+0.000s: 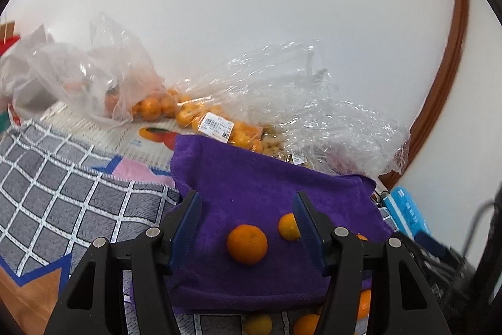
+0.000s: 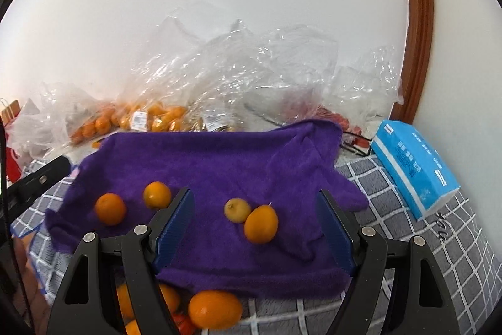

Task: Organize fruits
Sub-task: 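Withdraw both tools from the towel back toward the loose fruit row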

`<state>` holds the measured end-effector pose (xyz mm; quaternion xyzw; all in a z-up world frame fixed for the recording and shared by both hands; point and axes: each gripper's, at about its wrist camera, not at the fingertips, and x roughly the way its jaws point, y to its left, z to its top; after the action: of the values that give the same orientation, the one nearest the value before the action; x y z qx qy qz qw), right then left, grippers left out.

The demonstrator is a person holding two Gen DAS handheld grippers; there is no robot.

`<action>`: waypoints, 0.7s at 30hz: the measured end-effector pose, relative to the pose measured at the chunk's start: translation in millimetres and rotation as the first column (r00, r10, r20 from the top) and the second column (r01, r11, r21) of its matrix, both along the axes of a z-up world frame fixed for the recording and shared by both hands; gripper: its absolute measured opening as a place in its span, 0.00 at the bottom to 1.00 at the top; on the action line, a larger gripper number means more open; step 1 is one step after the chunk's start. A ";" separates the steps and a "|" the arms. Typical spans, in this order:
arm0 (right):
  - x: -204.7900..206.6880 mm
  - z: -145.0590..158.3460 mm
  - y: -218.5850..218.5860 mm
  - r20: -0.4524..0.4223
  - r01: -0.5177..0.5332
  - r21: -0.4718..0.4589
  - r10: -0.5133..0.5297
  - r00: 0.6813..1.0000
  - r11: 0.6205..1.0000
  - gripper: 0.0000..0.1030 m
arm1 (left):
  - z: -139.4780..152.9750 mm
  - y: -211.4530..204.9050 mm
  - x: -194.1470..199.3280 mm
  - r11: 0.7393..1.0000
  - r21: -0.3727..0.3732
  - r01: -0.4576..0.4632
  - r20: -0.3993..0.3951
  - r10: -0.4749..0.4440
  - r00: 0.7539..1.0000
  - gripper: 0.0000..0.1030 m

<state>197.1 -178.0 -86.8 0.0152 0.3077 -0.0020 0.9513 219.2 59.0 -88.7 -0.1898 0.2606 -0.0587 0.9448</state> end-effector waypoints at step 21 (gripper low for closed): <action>-72.1 -47.2 50.3 -0.187 -0.164 0.187 0.199 0.962 0.968 0.63 | 3.1 21.1 -34.8 0.999 0.051 -0.014 -0.125 0.021 0.992 0.62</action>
<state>125.1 -127.7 -134.0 0.0676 0.4030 0.1104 0.9060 184.4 80.1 -85.6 -0.1718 0.3192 -0.0319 0.9315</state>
